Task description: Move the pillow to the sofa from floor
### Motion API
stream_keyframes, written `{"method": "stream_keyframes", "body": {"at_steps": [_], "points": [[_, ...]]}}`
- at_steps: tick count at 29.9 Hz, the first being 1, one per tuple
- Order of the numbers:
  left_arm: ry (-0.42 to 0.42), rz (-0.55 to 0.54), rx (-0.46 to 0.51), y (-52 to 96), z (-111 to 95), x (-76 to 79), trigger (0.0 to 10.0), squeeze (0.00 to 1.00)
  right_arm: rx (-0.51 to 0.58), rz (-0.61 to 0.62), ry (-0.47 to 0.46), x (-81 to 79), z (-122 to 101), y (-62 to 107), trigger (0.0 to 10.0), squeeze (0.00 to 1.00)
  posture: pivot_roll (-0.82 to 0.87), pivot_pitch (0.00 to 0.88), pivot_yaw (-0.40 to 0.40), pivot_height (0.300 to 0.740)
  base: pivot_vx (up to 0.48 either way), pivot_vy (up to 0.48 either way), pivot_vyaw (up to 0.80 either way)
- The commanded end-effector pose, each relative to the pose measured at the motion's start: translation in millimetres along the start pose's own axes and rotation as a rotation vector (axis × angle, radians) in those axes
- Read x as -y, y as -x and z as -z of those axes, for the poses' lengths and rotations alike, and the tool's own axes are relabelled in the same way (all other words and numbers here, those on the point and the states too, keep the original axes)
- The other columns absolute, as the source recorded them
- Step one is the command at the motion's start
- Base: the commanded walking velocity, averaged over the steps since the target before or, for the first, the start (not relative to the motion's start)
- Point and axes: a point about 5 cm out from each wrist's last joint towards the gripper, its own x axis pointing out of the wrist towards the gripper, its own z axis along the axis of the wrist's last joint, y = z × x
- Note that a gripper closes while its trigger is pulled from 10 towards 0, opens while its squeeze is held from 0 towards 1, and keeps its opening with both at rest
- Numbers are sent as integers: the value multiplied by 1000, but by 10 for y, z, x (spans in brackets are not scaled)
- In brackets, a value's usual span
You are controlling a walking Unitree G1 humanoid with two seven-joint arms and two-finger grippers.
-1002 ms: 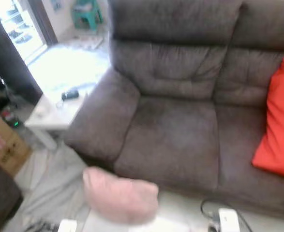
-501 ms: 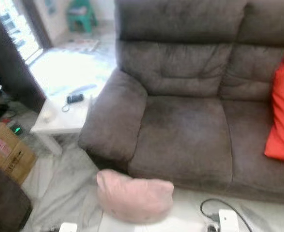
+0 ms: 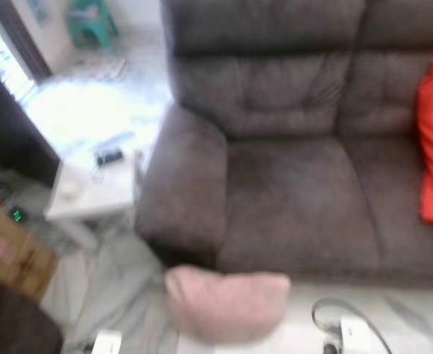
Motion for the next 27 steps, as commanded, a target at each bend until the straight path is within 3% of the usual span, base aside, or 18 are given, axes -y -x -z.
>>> {"method": "stream_keyframes", "body": {"at_steps": [1,8,27], "points": [[-8,-14,-36,36,109,-58,10000,0,-24,-6,-10,-37,72,14,10000,0,-45,80,75,740,0,349,0],[-6,-15,-30,36,102,-62,10000,0,-20,-9,-12,-43,59,10,10000,0,-44,81,75,740,0,215,-730],[128,-15,54,-32,-133,-37,10000,0,54,-42,9,-127,-113,-27,10000,0,-41,82,69,740,0,0,0]]}}
